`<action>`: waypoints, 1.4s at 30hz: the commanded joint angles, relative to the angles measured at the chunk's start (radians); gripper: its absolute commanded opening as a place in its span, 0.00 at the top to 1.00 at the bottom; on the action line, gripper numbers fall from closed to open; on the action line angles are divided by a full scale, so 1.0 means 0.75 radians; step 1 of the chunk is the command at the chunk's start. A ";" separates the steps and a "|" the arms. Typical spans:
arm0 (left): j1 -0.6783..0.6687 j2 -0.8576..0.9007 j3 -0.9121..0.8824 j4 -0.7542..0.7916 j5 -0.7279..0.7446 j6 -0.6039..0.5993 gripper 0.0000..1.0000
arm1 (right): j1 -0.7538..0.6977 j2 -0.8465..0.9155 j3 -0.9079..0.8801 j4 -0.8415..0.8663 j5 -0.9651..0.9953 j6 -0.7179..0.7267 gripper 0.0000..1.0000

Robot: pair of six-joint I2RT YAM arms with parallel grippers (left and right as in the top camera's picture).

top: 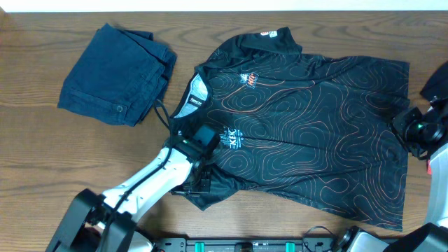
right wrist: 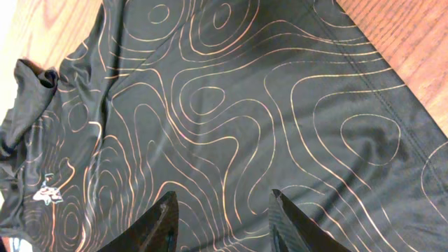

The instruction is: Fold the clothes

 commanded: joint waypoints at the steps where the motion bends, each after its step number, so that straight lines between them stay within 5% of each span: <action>1: 0.005 -0.083 0.101 -0.061 -0.025 0.003 0.94 | -0.004 -0.013 0.019 -0.012 0.008 -0.018 0.58; 23: 0.112 -0.347 0.217 -0.184 -0.130 0.007 0.94 | -0.360 -0.006 -0.017 -0.447 0.355 0.084 0.51; 42: 0.112 -0.347 0.217 -0.169 -0.131 0.008 0.94 | -0.580 -0.006 -0.392 -0.274 0.529 0.179 0.54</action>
